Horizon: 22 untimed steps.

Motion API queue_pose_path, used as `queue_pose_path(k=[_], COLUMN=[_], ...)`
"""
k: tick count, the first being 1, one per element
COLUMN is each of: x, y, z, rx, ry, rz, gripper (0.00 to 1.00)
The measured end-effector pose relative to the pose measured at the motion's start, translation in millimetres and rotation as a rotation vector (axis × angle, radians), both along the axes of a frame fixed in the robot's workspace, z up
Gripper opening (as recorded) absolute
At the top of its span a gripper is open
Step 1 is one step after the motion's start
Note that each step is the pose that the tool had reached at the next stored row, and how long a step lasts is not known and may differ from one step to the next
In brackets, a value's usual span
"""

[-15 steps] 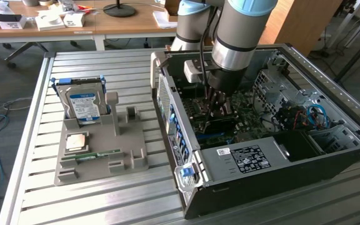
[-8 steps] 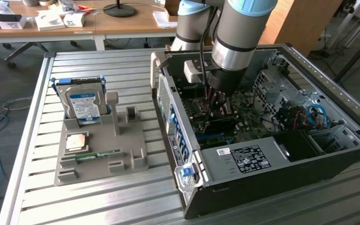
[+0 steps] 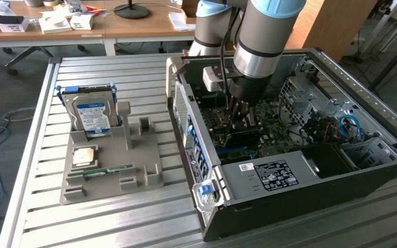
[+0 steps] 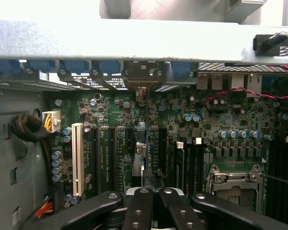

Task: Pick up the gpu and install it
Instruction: 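Press down on the gpu until it lock into place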

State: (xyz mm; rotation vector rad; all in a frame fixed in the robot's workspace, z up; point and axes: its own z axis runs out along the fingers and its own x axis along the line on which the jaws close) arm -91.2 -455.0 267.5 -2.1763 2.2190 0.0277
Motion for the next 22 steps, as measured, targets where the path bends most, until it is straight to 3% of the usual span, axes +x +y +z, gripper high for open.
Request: queue_pose_path(k=[22], x=[-0.1], y=[2.0], z=[-0.7], rx=[0.0000], ry=[0.0000], rz=[0.000], gripper=[0.11])
